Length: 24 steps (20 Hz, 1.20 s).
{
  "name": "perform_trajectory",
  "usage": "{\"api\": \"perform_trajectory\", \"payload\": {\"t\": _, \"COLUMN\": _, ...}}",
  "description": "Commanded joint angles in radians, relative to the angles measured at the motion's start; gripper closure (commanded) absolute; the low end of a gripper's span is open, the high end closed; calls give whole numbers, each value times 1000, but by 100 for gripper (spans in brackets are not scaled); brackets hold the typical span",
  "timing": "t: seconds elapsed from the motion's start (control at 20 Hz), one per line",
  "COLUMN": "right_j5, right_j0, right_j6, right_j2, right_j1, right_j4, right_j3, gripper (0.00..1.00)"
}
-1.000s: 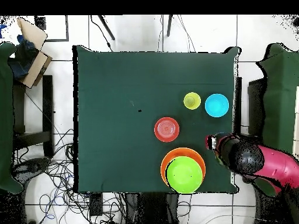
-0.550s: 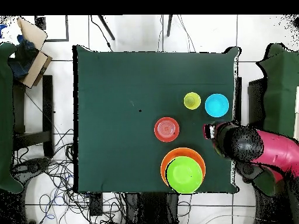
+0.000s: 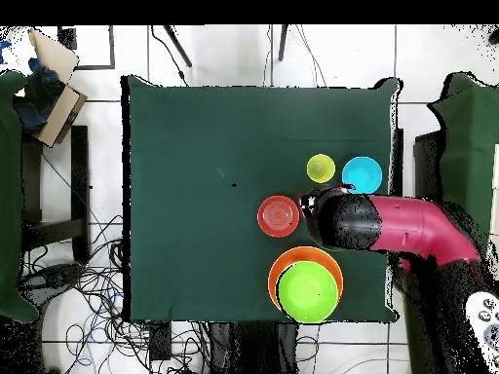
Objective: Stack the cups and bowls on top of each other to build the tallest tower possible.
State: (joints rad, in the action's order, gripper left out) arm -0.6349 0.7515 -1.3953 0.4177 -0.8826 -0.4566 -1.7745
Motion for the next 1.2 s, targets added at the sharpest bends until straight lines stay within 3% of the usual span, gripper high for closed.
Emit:
{"api": "perform_trajectory", "payload": {"t": 0.05, "right_j5": 93, "right_j0": -72, "right_j6": -217, "right_j2": -72, "right_j1": 40, "right_j4": -14, "right_j3": -7, "gripper": 100}}
{"api": "perform_trajectory", "payload": {"t": 0.65, "right_j5": 196, "right_j0": -106, "right_j6": -251, "right_j2": -124, "right_j1": 78, "right_j4": -16, "right_j3": -38, "gripper": 100}}
{"api": "perform_trajectory", "payload": {"t": 0.95, "right_j5": 353, "right_j0": -119, "right_j6": -275, "right_j2": -175, "right_j1": 216, "right_j4": -84, "right_j3": -13, "gripper": 100}}
{"api": "perform_trajectory", "payload": {"t": 1.1, "right_j5": 453, "right_j0": -135, "right_j6": -306, "right_j2": -221, "right_j1": 221, "right_j4": -104, "right_j3": -57, "gripper": 100}}
{"api": "perform_trajectory", "payload": {"t": 1.2, "right_j5": 470, "right_j0": -140, "right_j6": -316, "right_j2": -235, "right_j1": 199, "right_j4": -88, "right_j3": -105, "gripper": 100}}
